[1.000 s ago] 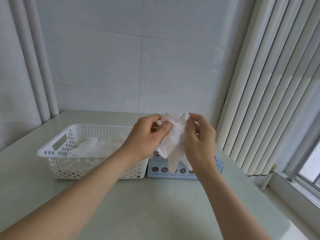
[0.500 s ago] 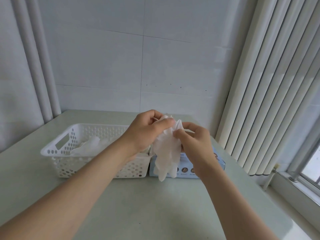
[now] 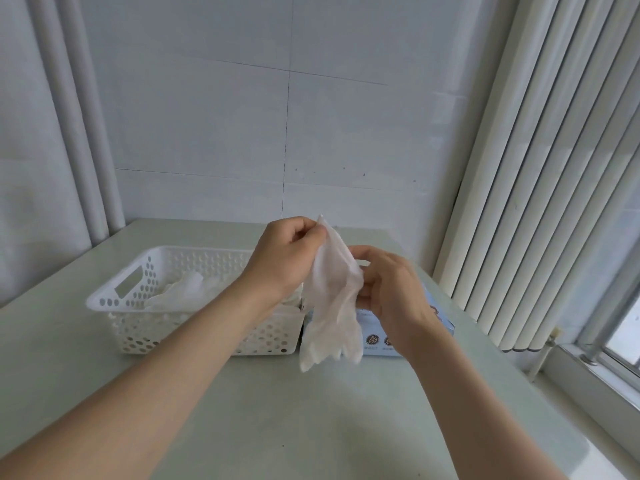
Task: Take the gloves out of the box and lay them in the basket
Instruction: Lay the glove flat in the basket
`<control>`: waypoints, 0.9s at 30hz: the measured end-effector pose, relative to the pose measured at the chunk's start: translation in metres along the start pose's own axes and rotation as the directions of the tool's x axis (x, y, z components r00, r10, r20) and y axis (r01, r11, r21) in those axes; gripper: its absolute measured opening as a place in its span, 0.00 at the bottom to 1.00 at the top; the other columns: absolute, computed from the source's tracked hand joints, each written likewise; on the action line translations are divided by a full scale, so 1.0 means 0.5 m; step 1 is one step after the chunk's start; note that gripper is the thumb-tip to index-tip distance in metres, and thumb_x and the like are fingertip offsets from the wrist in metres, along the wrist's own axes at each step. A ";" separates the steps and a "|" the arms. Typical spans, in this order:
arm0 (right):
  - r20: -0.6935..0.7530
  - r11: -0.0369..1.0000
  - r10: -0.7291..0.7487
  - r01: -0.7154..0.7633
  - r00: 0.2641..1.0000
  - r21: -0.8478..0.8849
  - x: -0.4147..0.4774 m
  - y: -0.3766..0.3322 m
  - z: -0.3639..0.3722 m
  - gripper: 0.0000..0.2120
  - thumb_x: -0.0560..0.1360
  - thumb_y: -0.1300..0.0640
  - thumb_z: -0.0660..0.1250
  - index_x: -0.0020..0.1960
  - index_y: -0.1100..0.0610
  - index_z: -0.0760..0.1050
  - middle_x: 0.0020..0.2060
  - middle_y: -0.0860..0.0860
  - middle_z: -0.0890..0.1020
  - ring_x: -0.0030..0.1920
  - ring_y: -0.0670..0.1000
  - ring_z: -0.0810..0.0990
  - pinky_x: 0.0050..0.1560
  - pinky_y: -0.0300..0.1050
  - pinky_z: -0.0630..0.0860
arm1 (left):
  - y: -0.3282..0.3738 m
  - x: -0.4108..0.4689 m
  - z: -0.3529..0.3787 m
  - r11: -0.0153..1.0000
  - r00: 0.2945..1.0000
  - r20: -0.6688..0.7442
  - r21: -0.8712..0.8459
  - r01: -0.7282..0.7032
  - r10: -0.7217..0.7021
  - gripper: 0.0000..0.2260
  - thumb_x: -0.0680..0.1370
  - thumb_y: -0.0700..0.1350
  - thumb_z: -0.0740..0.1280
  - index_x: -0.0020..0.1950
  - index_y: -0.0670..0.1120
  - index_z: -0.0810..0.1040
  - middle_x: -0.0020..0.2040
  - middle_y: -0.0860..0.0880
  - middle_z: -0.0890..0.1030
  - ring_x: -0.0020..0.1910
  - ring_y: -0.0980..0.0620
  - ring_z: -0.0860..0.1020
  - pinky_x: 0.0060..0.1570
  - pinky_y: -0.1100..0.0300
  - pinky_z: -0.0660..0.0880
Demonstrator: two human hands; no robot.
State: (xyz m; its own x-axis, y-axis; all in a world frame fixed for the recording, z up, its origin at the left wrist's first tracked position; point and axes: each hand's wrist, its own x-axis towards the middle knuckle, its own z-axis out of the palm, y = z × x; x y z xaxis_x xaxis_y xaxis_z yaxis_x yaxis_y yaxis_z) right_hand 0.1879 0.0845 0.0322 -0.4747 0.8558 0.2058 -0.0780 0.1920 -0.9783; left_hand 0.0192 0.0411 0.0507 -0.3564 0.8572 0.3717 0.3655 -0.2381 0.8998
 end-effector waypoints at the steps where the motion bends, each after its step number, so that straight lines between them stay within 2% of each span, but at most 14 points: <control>1: 0.014 1.000 0.011 -0.011 1.000 -0.008 -0.001 0.000 0.000 0.20 0.81 0.61 0.53 0.59 0.61 0.82 0.47 0.65 0.87 0.50 0.69 0.86 0.55 0.64 0.82 | -0.002 0.000 0.001 1.000 1.000 0.027 0.013 -0.005 0.005 0.15 0.85 0.50 0.63 0.48 0.41 0.83 0.40 0.45 0.78 0.39 0.53 0.74 0.44 0.55 0.70; 4: 0.028 0.994 -0.017 0.020 0.999 -0.108 -0.006 -0.005 0.005 0.14 0.83 0.49 0.64 0.60 0.57 0.83 0.48 0.62 0.88 0.50 0.67 0.87 0.58 0.64 0.83 | -0.004 -0.006 0.004 0.999 0.994 0.101 0.023 -0.046 0.044 0.15 0.86 0.53 0.63 0.51 0.45 0.83 0.48 0.40 0.84 0.43 0.49 0.80 0.48 0.53 0.75; 6: 0.022 0.984 -0.045 0.049 0.999 -0.174 -0.008 -0.006 0.009 0.11 0.79 0.51 0.73 0.60 0.54 0.82 0.47 0.57 0.89 0.48 0.60 0.89 0.56 0.62 0.84 | -0.002 -0.009 0.006 0.997 0.990 0.118 0.020 -0.077 0.075 0.13 0.85 0.54 0.64 0.51 0.48 0.83 0.48 0.43 0.85 0.47 0.47 0.83 0.52 0.50 0.79; 8: 0.016 0.972 -0.060 0.062 0.998 -0.228 -0.011 -0.002 0.013 0.14 0.76 0.57 0.77 0.61 0.51 0.81 0.48 0.53 0.89 0.47 0.56 0.89 0.53 0.58 0.86 | 0.002 -0.010 0.005 0.995 0.990 0.109 0.032 -0.098 0.094 0.12 0.84 0.55 0.66 0.50 0.50 0.84 0.48 0.47 0.86 0.50 0.45 0.84 0.56 0.47 0.80; 10: 0.003 0.953 -0.099 0.096 0.995 -0.286 -0.008 0.004 0.015 0.17 0.74 0.64 0.75 0.61 0.50 0.81 0.49 0.52 0.88 0.47 0.54 0.89 0.50 0.56 0.87 | 0.005 -0.009 0.003 0.992 0.988 0.099 0.033 -0.122 0.118 0.11 0.84 0.55 0.68 0.50 0.50 0.84 0.47 0.48 0.86 0.50 0.44 0.83 0.57 0.46 0.80; 12: -0.021 0.943 -0.159 0.145 0.987 -0.300 -0.004 0.009 0.016 0.20 0.73 0.70 0.68 0.60 0.51 0.82 0.48 0.52 0.88 0.48 0.54 0.88 0.48 0.56 0.87 | 0.008 -0.009 0.000 0.988 0.986 0.090 0.042 -0.148 0.144 0.10 0.83 0.54 0.69 0.49 0.49 0.84 0.46 0.47 0.86 0.49 0.44 0.83 0.55 0.47 0.79; 15: -0.114 0.944 -0.207 0.168 0.972 -0.284 -0.001 0.006 0.011 0.20 0.72 0.72 0.61 0.53 0.54 0.84 0.43 0.53 0.88 0.43 0.55 0.87 0.42 0.51 0.85 | 0.008 -0.005 -0.005 0.985 0.986 0.043 0.056 -0.165 0.162 0.11 0.83 0.54 0.69 0.48 0.48 0.84 0.43 0.48 0.84 0.44 0.48 0.81 0.49 0.52 0.77; 17: -0.166 0.957 -0.175 0.128 0.970 -0.260 0.001 0.001 0.005 0.18 0.72 0.72 0.58 0.46 0.58 0.84 0.36 0.54 0.86 0.35 0.54 0.83 0.34 0.48 0.78 | 0.008 -0.004 -0.008 0.988 0.990 0.002 0.062 -0.143 0.143 0.13 0.84 0.54 0.68 0.47 0.47 0.84 0.36 0.52 0.79 0.36 0.55 0.75 0.43 0.58 0.72; 19: -0.186 0.977 -0.116 0.078 0.976 -0.200 0.003 -0.004 0.001 0.16 0.71 0.72 0.56 0.40 0.61 0.81 0.31 0.55 0.80 0.33 0.54 0.75 0.33 0.43 0.70 | 0.009 -0.002 -0.008 0.994 0.994 -0.014 0.028 -0.105 0.105 0.13 0.85 0.52 0.67 0.47 0.46 0.83 0.33 0.55 0.74 0.33 0.58 0.71 0.40 0.62 0.69; 21: -0.136 0.994 -0.061 0.049 0.989 -0.094 0.003 -0.006 -0.005 0.14 0.72 0.68 0.56 0.40 0.62 0.81 0.34 0.57 0.79 0.36 0.55 0.74 0.36 0.44 0.69 | 0.016 -0.005 -0.008 0.998 0.999 0.009 -0.028 -0.051 0.051 0.13 0.85 0.52 0.65 0.48 0.47 0.83 0.34 0.56 0.76 0.34 0.58 0.73 0.40 0.63 0.70; 23: -0.025 1.000 -0.023 0.023 0.999 -0.020 0.005 -0.005 -0.018 0.13 0.74 0.60 0.61 0.47 0.66 0.81 0.38 0.59 0.80 0.39 0.57 0.77 0.40 0.48 0.72 | 0.023 -0.008 -0.009 0.996 0.998 0.052 -0.086 0.024 -0.019 0.13 0.85 0.52 0.65 0.47 0.49 0.83 0.35 0.55 0.76 0.36 0.56 0.75 0.42 0.62 0.72; 25: 0.077 1.000 0.028 -0.026 0.997 -0.016 0.009 0.003 -0.031 0.18 0.73 0.56 0.68 0.50 0.73 0.76 0.39 0.61 0.78 0.39 0.60 0.75 0.41 0.53 0.72 | 0.030 -0.010 -0.013 0.986 0.993 0.095 -0.144 0.084 -0.071 0.13 0.85 0.51 0.65 0.45 0.48 0.81 0.34 0.53 0.73 0.37 0.52 0.72 0.42 0.57 0.69; 27: 0.120 0.996 0.084 -0.082 0.989 -0.025 0.013 0.010 -0.034 0.24 0.69 0.56 0.72 0.49 0.77 0.70 0.41 0.62 0.74 0.40 0.63 0.71 0.43 0.58 0.68 | 0.041 -0.011 -0.018 0.971 0.984 0.138 -0.198 0.136 -0.110 0.13 0.86 0.50 0.65 0.46 0.45 0.79 0.35 0.50 0.72 0.37 0.50 0.71 0.41 0.55 0.67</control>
State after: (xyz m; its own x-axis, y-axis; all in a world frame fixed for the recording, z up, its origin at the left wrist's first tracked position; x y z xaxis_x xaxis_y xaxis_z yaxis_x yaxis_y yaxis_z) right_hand 0.1993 0.0991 0.0288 -0.5813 0.8051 0.1182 -0.0166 0.1335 -0.9909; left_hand 0.0209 0.0274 0.0690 -0.2721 0.9330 0.2354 0.1358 -0.2049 0.9693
